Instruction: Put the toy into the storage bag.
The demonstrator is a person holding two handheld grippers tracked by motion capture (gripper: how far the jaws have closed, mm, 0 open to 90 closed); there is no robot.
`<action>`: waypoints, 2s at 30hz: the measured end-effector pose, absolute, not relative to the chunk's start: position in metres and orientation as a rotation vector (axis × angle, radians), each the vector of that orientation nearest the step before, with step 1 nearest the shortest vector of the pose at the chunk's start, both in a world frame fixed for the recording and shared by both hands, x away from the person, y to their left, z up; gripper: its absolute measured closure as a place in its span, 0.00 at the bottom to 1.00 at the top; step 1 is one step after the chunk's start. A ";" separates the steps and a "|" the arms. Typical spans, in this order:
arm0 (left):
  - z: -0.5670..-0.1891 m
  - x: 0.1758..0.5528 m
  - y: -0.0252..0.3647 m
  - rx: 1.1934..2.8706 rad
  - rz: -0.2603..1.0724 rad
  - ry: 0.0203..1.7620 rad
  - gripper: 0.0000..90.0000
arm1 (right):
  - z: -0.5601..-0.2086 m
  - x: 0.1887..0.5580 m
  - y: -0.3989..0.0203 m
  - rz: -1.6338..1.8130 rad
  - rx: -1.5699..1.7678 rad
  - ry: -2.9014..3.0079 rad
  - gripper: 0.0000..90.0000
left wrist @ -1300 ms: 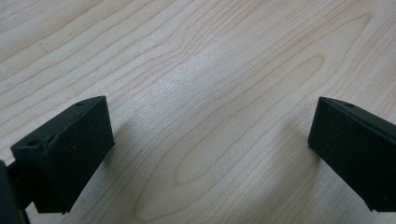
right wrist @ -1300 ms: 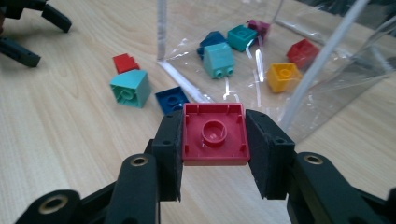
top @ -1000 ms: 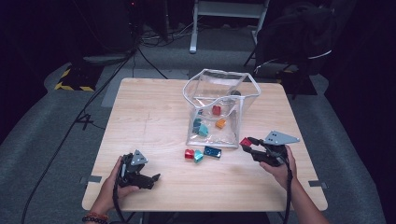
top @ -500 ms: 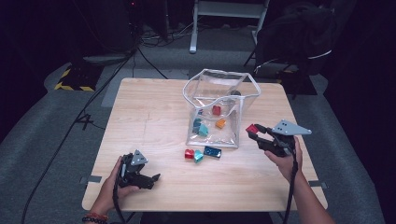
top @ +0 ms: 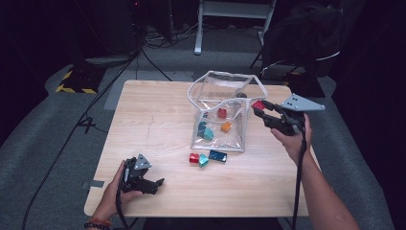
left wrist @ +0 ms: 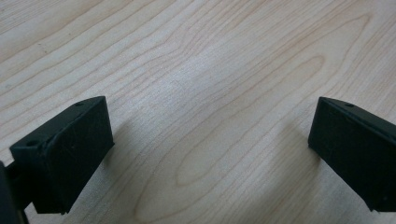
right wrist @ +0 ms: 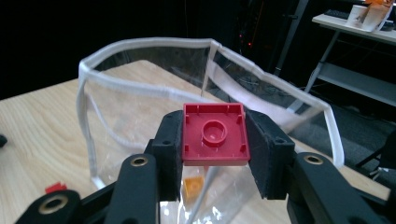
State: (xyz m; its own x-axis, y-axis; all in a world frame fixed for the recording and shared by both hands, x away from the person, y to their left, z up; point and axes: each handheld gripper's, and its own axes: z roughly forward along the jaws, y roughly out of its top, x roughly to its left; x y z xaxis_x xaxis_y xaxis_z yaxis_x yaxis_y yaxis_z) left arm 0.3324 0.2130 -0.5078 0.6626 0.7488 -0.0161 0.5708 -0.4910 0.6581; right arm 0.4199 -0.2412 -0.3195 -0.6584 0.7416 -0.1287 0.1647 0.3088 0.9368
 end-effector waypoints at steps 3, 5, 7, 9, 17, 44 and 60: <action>-0.508 0.332 0.213 2.236 0.362 1.016 0.00 | -0.310 0.430 -0.228 1.336 0.786 2.025 0.66; -0.508 0.332 0.213 2.236 0.362 1.016 0.00 | -0.305 0.436 -0.219 1.326 0.779 2.031 0.66; -0.508 0.332 0.213 2.235 0.364 1.020 0.00 | -0.302 0.440 -0.209 1.307 0.769 2.031 0.66; -0.508 0.332 0.213 2.233 0.365 1.023 0.00 | -0.299 0.444 -0.199 1.299 0.762 2.047 0.66; -0.508 0.332 0.213 2.232 0.364 1.023 0.00 | -0.304 0.463 -0.171 1.242 0.771 2.081 0.66; -0.508 0.332 0.213 2.233 0.365 1.023 0.00 | -0.317 0.496 -0.149 1.127 0.871 2.091 0.59; -0.508 0.332 0.213 2.232 0.364 1.023 0.00 | -0.312 0.452 -0.174 1.225 0.799 2.086 0.58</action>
State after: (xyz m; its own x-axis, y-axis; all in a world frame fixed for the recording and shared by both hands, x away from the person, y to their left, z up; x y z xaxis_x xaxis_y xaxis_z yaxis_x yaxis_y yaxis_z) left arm 0.3318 0.2128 -0.5079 0.6571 0.7537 -0.0162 0.5738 -0.4861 0.6591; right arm 0.4516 -0.1736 -0.3117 -0.6491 0.7385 -0.1823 0.2006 0.3973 0.8955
